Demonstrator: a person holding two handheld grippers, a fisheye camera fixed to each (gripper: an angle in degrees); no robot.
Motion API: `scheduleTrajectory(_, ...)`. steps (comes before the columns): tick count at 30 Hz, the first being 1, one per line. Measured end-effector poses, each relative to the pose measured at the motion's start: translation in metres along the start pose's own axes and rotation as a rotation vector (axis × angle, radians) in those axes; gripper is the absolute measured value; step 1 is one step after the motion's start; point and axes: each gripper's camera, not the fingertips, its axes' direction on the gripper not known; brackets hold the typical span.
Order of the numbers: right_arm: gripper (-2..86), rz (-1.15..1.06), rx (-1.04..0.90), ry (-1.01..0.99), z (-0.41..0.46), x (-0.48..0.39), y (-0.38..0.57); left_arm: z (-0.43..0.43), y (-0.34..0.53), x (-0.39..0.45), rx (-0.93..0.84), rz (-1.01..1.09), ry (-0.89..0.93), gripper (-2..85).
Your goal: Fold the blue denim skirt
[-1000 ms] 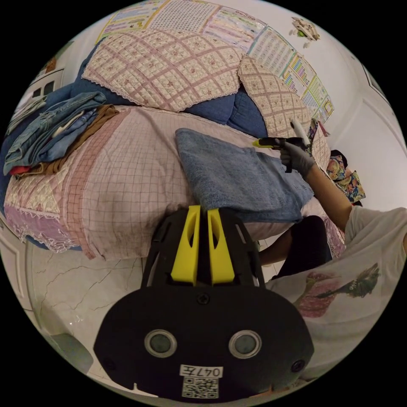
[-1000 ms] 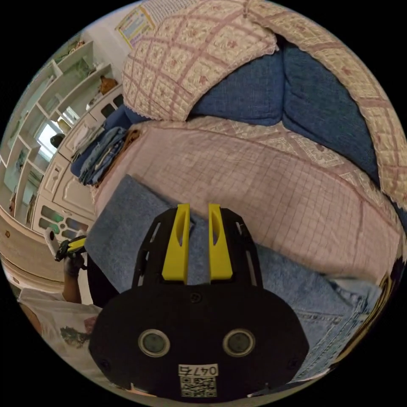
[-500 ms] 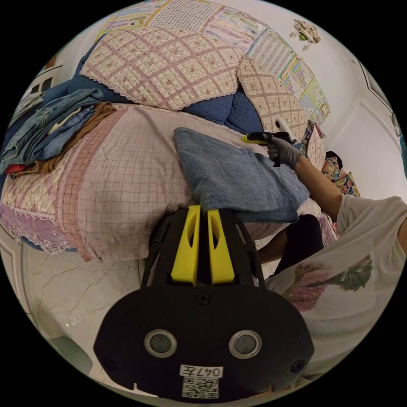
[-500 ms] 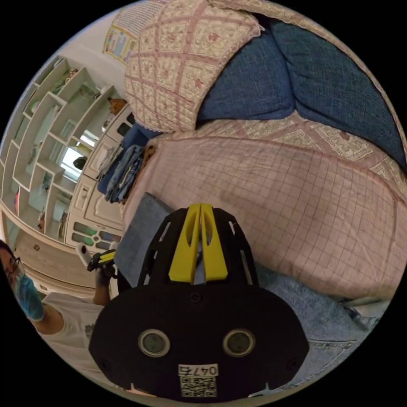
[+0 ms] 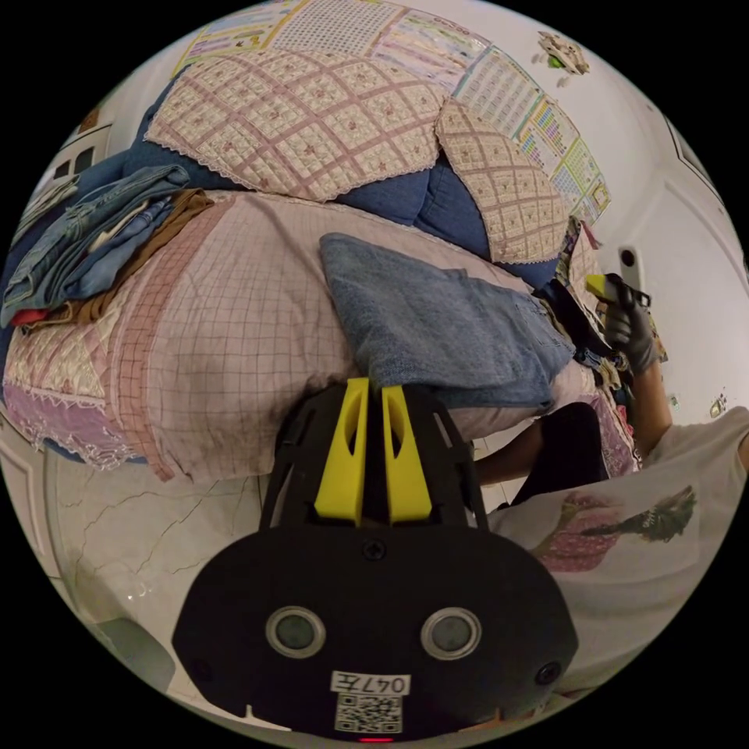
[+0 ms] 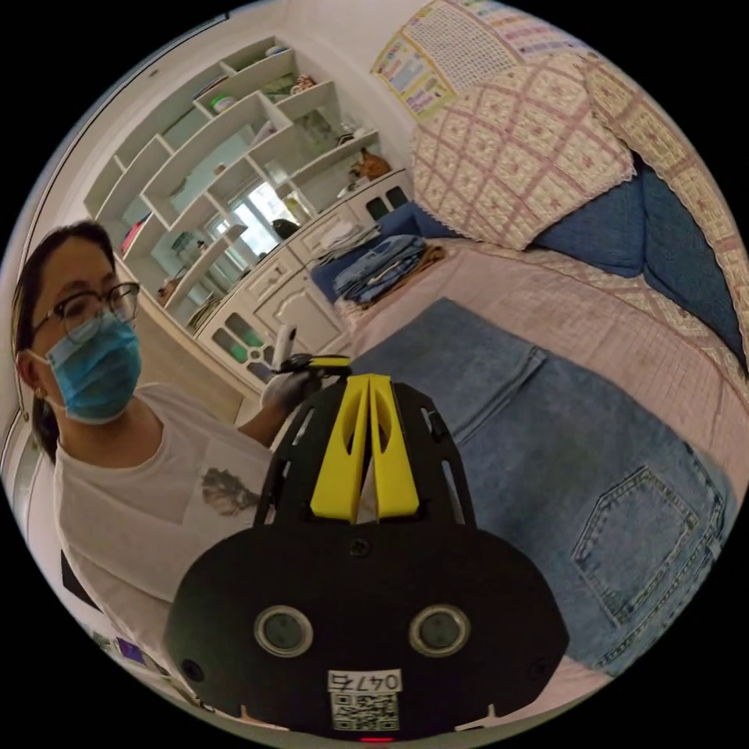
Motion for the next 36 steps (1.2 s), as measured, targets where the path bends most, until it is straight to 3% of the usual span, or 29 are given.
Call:
scheduleTrajectory(7, -1.3, -0.027, -0.037, -0.040, -0.023, -0.093, 0.066, 0.001, -0.002, 0.012, -0.011, 0.000, -0.028, 0.0)
scheduleTrajectory(12, -0.2, 0.002, -0.181, 0.019, -0.001, -0.116, 0.100, 0.003, -0.005, 0.017, -0.026, -0.002, -0.028, 0.0)
scheduleTrajectory(17, 7.9, 0.044, -0.296, 0.150, 0.015, -0.127, 0.122, 0.004, -0.008, 0.022, -0.041, -0.002, -0.034, -0.1)
scheduleTrajectory(22, 2.0, -0.023, -0.251, 0.102, -0.007, -0.144, 0.130, 0.006, -0.008, 0.024, -0.042, -0.006, -0.029, -0.1)
scheduleTrajectory(25, 3.0, 0.004, -0.215, 0.122, -0.018, -0.146, 0.135, 0.006, -0.007, 0.024, -0.038, -0.012, -0.022, -0.1)
scheduleTrajectory(30, 7.6, 0.199, -0.007, 0.369, -0.070, -0.127, 0.157, 0.007, -0.007, 0.027, -0.041, -0.009, -0.029, -0.2)
scheduleTrajectory(34, 8.1, 0.694, 0.490, 0.568, -0.172, -0.067, 0.232, 0.008, -0.008, 0.028, -0.051, -0.001, -0.031, -0.2)
scheduleTrajectory(36, 9.7, 0.843, 0.602, 0.642, -0.197, -0.046, 0.262, 0.009, -0.008, 0.028, -0.053, 0.003, -0.032, -0.2)
